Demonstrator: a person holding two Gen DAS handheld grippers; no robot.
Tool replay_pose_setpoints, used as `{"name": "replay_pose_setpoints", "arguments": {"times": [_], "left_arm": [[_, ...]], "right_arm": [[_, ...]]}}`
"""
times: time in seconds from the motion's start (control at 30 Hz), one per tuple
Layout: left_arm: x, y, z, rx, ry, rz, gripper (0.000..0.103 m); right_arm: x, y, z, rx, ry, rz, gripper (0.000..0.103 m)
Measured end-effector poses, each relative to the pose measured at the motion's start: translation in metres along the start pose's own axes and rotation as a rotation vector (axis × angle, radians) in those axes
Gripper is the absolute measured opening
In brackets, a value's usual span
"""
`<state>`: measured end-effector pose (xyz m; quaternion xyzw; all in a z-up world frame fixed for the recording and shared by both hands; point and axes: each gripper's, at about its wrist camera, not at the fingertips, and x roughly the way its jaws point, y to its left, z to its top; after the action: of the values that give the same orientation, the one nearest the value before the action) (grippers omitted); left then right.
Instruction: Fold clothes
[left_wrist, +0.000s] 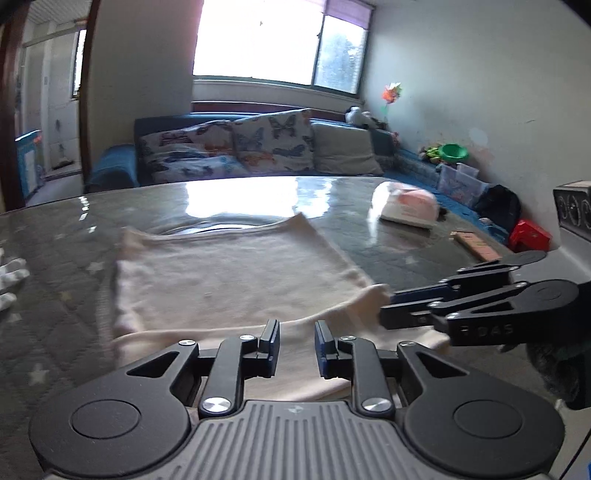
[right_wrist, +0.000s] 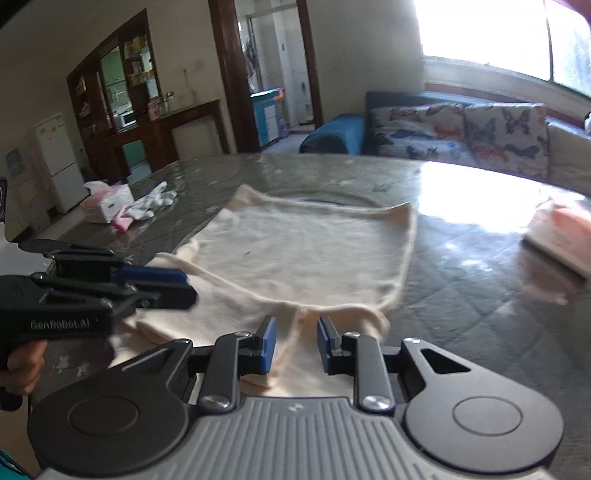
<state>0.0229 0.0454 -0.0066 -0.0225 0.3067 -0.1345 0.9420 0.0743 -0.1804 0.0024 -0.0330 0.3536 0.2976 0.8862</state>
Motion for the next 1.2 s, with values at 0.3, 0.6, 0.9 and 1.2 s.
{"name": "replay_pose_setpoints", "arguments": {"times": [0.3, 0.6, 0.9, 1.2], "left_arm": [[-0.007, 0.051, -0.026, -0.053, 0.074, 0.087, 0.022], [-0.010, 0.050, -0.010, -0.027, 0.046, 0.044, 0.022], [0.014, 0.071, -0.003, -0.074, 0.077, 0.111, 0.022], [0.016, 0.085, -0.005, -0.105, 0.094, 0.159, 0.023]], "right_arm": [[0.036, 0.011, -0.008, 0.011, 0.075, -0.018, 0.020], [0.022, 0.015, 0.001, -0.040, 0.043, -0.102, 0.003], [0.027, 0.009, 0.000, -0.018, 0.045, -0.088, 0.012], [0.033, 0.011, 0.006, 0.009, 0.014, -0.074, 0.015]]}}
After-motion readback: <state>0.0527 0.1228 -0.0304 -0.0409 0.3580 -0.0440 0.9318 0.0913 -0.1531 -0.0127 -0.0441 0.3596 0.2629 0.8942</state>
